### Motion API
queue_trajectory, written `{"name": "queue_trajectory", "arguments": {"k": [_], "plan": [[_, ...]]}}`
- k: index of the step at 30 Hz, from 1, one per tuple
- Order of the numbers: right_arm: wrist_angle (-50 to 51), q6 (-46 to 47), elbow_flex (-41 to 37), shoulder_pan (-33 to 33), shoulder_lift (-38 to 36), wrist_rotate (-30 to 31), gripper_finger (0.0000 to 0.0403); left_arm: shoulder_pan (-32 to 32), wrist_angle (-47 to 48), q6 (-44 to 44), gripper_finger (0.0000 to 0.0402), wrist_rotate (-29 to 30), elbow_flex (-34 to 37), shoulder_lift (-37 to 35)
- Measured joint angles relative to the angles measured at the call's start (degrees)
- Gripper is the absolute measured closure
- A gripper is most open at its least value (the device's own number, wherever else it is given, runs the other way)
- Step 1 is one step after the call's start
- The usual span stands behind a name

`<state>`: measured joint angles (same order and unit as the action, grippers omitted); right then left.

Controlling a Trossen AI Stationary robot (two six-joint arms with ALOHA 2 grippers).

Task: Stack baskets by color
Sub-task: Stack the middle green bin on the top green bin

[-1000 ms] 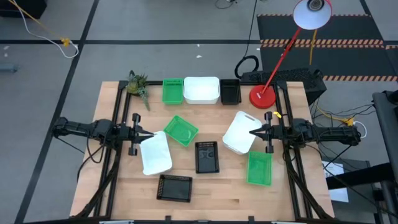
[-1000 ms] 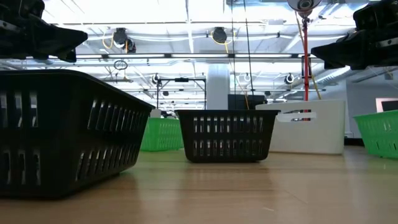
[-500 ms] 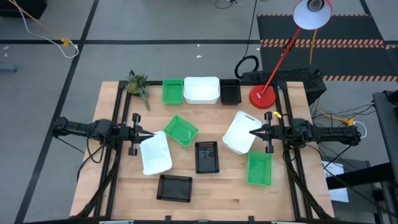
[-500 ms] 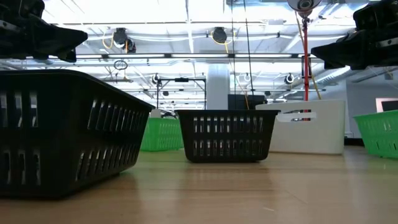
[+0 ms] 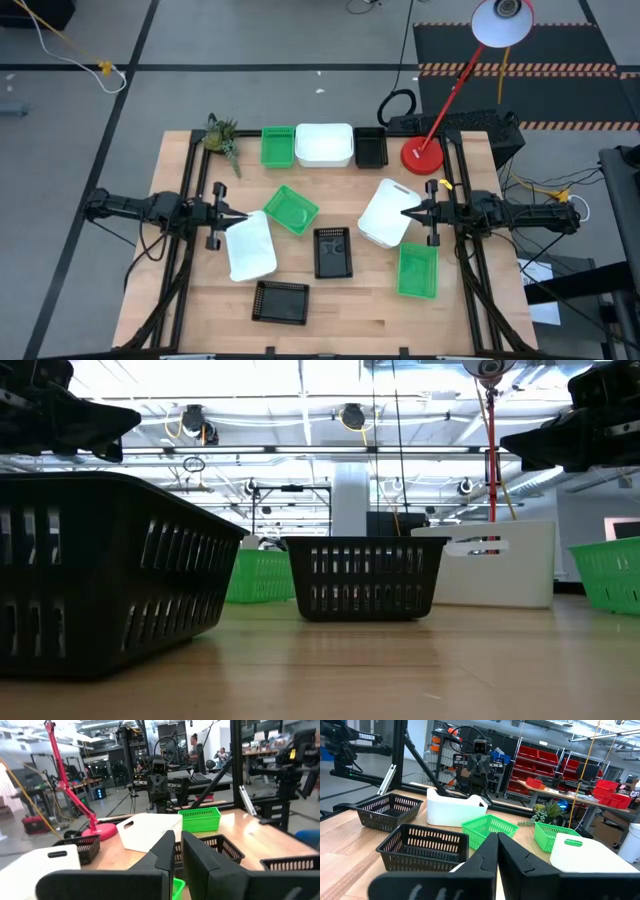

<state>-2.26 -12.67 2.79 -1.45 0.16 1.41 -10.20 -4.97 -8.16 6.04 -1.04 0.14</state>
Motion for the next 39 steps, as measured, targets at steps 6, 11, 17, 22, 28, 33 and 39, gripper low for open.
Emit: {"name": "queue_trajectory", "arguments": {"k": [6,11,17,22,28,33,39], "plan": [[0.00,-0.01,-0.01,0.00,0.01,-0.01,0.0403,0.00,0.00,2.71,0.0366,-0.02,0.02,0.01],[0.00,-0.02,0.00,0.01,0.02,-0.02,0.0403,-0.01,-1.45,5.35,0.0366,0.81,0.01,0.02],[0.00,0.00,-0.02,0.01,0.02,-0.01,0.0403,0.00,-9.19,5.91,0.0367,2.10,-0.69,0.02],[0.00,-0.02,-0.01,-0.01,0.00,0.00,0.0403,0.00,-8.22,5.89,0.0367,3.48,-5.94,2.39],[-0.09,-0.02,0.00,0.01,0.02,0.04,0.0403,0.00,-3.85,5.48,0.0367,3.59,-16.67,10.68],[-0.05,0.00,-0.01,0.00,0.01,0.01,0.0403,0.00,6.98,4.52,0.0367,3.66,-28.82,19.84],[-0.05,0.00,-0.02,-0.01,0.02,0.00,0.0403,0.00,16.80,3.95,0.0367,3.71,-42.22,29.69]]}}
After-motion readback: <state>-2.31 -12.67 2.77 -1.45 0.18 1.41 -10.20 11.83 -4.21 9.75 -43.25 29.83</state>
